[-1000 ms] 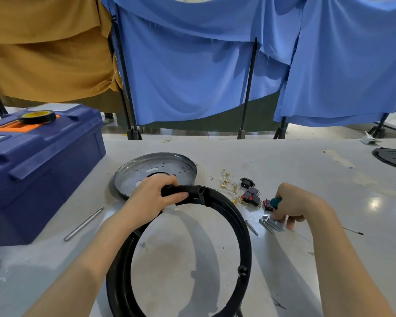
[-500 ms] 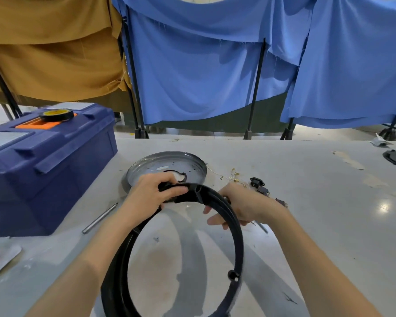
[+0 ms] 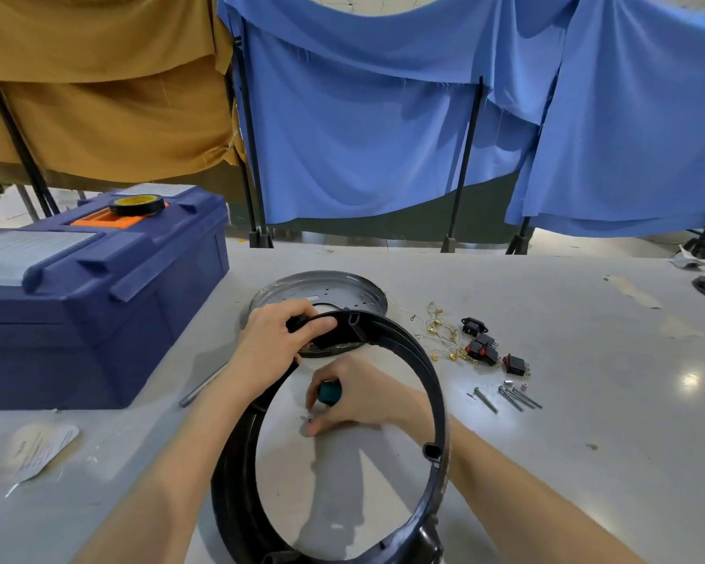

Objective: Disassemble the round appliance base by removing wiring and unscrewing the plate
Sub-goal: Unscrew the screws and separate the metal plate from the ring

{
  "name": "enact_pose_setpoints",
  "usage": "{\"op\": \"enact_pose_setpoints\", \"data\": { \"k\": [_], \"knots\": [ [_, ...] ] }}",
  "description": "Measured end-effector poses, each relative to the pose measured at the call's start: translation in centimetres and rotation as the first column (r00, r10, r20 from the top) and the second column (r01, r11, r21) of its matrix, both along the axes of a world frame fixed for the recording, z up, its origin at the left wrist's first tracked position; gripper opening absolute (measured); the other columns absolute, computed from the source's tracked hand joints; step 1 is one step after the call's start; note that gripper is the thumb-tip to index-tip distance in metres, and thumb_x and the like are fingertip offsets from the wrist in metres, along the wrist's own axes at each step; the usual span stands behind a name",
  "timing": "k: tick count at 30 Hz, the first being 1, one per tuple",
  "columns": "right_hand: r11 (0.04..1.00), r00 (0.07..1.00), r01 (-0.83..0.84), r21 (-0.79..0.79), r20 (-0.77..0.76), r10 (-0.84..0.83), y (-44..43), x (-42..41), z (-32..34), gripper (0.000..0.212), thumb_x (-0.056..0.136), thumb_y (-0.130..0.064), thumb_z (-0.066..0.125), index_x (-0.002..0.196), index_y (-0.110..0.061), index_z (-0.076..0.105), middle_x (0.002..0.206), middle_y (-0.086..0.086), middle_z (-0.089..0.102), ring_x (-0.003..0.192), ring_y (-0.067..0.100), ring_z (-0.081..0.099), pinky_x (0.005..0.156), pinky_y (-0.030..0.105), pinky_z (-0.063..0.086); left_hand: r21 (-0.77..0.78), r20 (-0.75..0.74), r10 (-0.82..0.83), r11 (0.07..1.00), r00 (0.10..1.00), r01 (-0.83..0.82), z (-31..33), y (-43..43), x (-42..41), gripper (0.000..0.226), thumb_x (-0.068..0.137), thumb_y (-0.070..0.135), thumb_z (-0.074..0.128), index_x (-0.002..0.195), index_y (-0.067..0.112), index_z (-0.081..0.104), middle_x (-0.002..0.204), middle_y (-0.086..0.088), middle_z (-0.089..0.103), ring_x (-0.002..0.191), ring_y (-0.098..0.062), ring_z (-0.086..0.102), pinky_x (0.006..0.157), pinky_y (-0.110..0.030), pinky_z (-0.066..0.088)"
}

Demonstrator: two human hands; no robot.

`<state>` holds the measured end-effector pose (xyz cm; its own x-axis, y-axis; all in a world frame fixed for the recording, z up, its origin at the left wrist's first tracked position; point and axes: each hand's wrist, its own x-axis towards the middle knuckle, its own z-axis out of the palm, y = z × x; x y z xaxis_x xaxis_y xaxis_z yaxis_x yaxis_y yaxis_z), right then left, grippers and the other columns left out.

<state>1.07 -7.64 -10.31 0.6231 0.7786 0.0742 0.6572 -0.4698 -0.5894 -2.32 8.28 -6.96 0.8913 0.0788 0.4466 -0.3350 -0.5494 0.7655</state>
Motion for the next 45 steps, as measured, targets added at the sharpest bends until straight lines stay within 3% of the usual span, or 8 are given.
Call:
{"op": "enact_pose_setpoints", "data": {
  "k": [6, 9, 13, 21, 25, 34, 41, 45],
  "knots": [
    [0.998, 0.995, 0.036, 0.051, 0.093, -0.041, 0.7, -0.5, -0.7, 0.019, 0.080, -0.023, 0.074, 0.082, -0.005, 0.068, 0.076, 0.013, 0.066, 0.070, 0.025, 0.058, 0.066, 0.038, 0.048, -0.004, -0.009, 0.023, 1.000, 1.000, -0.023, -0.1, 0.2, -0.1, 0.038, 0.071, 0.059, 0.063, 0.074, 0.022, 0.068, 0.068, -0.009, 0.063, 0.062, -0.030, 0.062, 0.053, -0.049, 0.056],
    [0.993, 0.977, 0.112, 0.031, 0.177, -0.116, -0.5, -0.1, -0.2, 0.016, 0.078, -0.024, 0.073, 0.080, -0.009, 0.067, 0.076, 0.006, 0.065, 0.072, 0.020, 0.057, 0.066, 0.029, 0.046, 0.004, -0.010, 0.030, 1.000, 1.000, -0.030, -0.3, 0.2, -0.1, 0.041, 0.068, 0.064, 0.061, 0.073, 0.024, 0.068, 0.068, -0.009, 0.063, 0.065, -0.031, 0.062, 0.051, -0.044, 0.057],
    [0.959, 0.955, 0.284, -0.001, 0.089, -0.282, -4.2, 1.5, 1.4, 0.008, 0.083, -0.017, 0.068, 0.083, -0.010, 0.064, 0.077, 0.006, 0.062, 0.073, 0.019, 0.058, 0.070, 0.029, 0.048, 0.043, -0.039, 0.060, 0.997, 0.997, -0.059, -0.6, 0.1, 0.4, 0.044, 0.067, 0.068, 0.059, 0.072, 0.025, 0.067, 0.066, -0.010, 0.060, 0.061, -0.031, 0.060, 0.055, -0.049, 0.057],
    [0.695, 0.701, 0.712, -0.097, 0.057, -0.711, -14.5, 5.1, 3.7, 0.006, 0.080, -0.004, 0.063, 0.076, 0.000, 0.060, 0.063, 0.010, 0.059, 0.050, 0.026, 0.060, 0.058, 0.035, 0.052, 0.256, -0.145, 0.139, 0.962, 0.980, -0.099, -1.6, -1.9, 1.8, 0.033, 0.083, 0.051, 0.064, 0.069, 0.021, 0.062, 0.064, -0.004, 0.058, 0.064, -0.028, 0.054, 0.064, -0.039, 0.047],
    [0.614, 0.621, 0.769, -0.178, -0.022, -0.784, -18.7, 5.6, 3.9, 0.006, 0.077, 0.006, 0.061, 0.083, 0.007, 0.060, 0.065, 0.017, 0.061, 0.044, 0.024, 0.062, 0.042, 0.022, 0.038, 0.406, -0.199, 0.185, 0.909, 0.962, -0.091, -1.9, -3.7, 2.2, 0.037, 0.084, 0.056, 0.061, 0.069, 0.022, 0.058, 0.062, 0.003, 0.049, 0.075, -0.022, 0.051, 0.057, -0.030, 0.033],
    [0.570, 0.569, 0.753, -0.328, -0.112, -0.815, -21.7, 5.9, 2.7, 0.024, 0.074, 0.010, 0.064, 0.079, -0.003, 0.045, 0.062, 0.019, 0.057, 0.044, 0.027, 0.057, 0.036, 0.018, 0.031, 0.499, -0.249, 0.269, 0.859, 0.931, -0.115, -2.9, -5.5, 3.0, 0.039, 0.085, 0.056, 0.060, 0.075, 0.019, 0.060, 0.067, 0.002, 0.055, 0.071, -0.023, 0.055, 0.063, -0.032, 0.039],
    [0.614, 0.578, 0.753, -0.235, -0.210, -0.789, -22.3, 5.2, 4.5, 0.015, 0.082, -0.002, 0.071, 0.080, 0.007, 0.059, 0.059, 0.013, 0.063, 0.039, 0.019, 0.057, 0.034, 0.017, 0.031, 0.548, -0.276, 0.329, 0.826, 0.903, -0.133, -2.9, -5.1, 2.8, 0.046, 0.088, 0.055, 0.056, 0.078, 0.010, 0.059, 0.064, 0.000, 0.048, 0.074, -0.028, 0.053, 0.063, -0.032, 0.039],
    [0.616, 0.643, 0.766, 0.186, -0.210, -0.736, -22.1, 4.0, 7.6, 0.016, 0.089, -0.015, 0.067, 0.079, -0.003, 0.063, 0.049, 0.001, 0.064, 0.036, 0.006, 0.053, 0.037, 0.018, 0.038, 0.581, -0.311, 0.357, 0.805, 0.881, -0.122, -2.7, -4.6, 2.3, 0.050, 0.090, 0.055, 0.053, 0.078, 0.006, 0.059, 0.068, -0.005, 0.052, 0.082, -0.033, 0.059, 0.065, -0.033, 0.042]
  ]
}}
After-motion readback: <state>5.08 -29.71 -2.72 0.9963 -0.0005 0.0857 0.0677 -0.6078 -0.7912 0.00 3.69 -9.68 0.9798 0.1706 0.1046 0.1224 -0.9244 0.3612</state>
